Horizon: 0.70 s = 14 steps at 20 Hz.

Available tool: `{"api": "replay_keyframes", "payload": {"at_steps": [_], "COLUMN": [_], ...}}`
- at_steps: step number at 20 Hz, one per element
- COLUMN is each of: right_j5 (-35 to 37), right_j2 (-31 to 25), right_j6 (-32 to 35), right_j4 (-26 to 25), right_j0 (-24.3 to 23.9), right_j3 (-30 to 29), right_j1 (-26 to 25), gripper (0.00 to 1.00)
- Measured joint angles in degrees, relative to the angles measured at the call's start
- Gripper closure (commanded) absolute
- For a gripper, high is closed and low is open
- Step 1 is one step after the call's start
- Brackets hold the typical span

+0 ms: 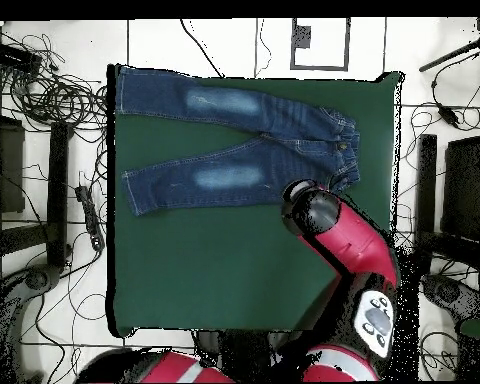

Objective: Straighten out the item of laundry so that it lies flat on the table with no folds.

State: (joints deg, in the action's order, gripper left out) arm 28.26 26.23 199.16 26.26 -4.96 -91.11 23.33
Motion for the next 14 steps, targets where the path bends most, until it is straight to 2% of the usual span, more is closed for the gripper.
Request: {"api": "replay_keyframes", "payload": {"at_steps": [6,14], "right_j5": [1.8,1.8], "right_j2": [0.0,0.0], "right_j6": [0.0,0.0], "right_j4": [-3.9,-4.5], "right_j0": [-1.0,-0.9], "right_j3": [0.6,1.5], "right_j1": [-0.6,-0.9], "gripper": [0.0,0.0]}}
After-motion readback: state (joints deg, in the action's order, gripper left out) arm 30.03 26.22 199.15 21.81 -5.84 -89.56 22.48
